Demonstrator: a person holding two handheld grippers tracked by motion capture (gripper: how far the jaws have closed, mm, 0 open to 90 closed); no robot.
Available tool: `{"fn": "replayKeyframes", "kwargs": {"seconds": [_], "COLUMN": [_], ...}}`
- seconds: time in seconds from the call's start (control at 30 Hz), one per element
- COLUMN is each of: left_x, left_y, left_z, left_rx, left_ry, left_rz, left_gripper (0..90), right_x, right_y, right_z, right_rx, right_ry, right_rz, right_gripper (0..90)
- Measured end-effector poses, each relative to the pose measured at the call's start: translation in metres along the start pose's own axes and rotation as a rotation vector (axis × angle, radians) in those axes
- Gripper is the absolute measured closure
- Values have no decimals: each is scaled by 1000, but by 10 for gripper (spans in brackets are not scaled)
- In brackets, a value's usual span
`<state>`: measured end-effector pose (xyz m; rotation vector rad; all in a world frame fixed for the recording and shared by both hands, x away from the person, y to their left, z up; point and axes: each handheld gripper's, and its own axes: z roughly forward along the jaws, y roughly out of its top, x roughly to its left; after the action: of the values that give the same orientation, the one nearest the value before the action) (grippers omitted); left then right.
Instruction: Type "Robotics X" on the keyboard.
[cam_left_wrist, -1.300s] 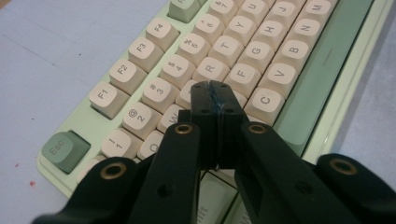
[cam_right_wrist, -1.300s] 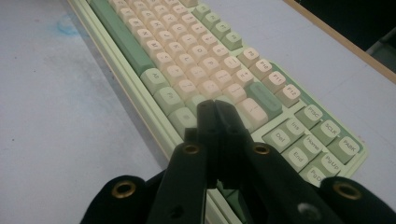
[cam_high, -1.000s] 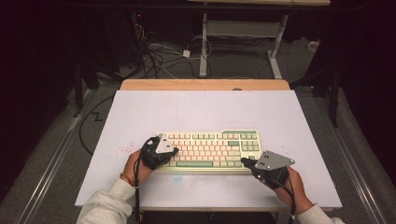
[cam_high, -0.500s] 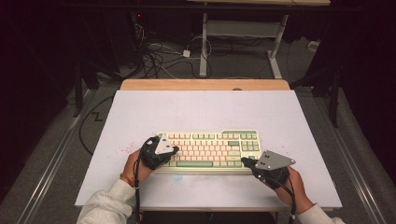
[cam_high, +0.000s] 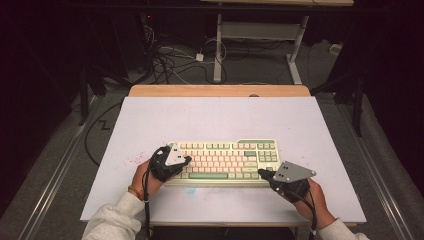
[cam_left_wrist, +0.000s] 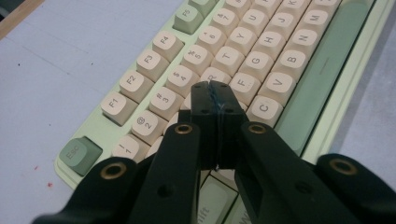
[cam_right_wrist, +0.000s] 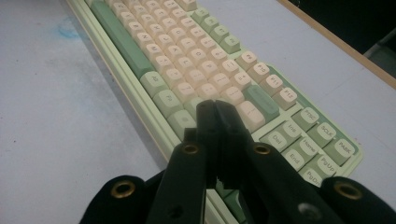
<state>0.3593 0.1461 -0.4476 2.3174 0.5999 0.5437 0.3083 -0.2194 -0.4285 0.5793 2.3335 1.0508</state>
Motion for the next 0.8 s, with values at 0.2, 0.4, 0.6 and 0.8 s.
{"fn": "replayKeyframes", "kwargs": {"seconds": [0.2,0.4,0.6,0.8], "left_x": [-1,-2,-2,-3], "left_y": [1,2,3,3], "left_z": [-4,-7,-10,-13], "left_rx": [-18,-31,-42,-52], "left_ry": [4,6,6,6], "left_rz": [7,10,15,13], "left_gripper": [872,871,871,871], "right_x": [0,0,0,0], "right_y": [0,0,0,0], "right_z": [0,0,0,-1], "right_rx": [0,-1,-1,-3], "right_ry": [-2,-2,-4,-6], "right_rz": [0,0,0,0], "right_gripper": [900,897,897,896]}}
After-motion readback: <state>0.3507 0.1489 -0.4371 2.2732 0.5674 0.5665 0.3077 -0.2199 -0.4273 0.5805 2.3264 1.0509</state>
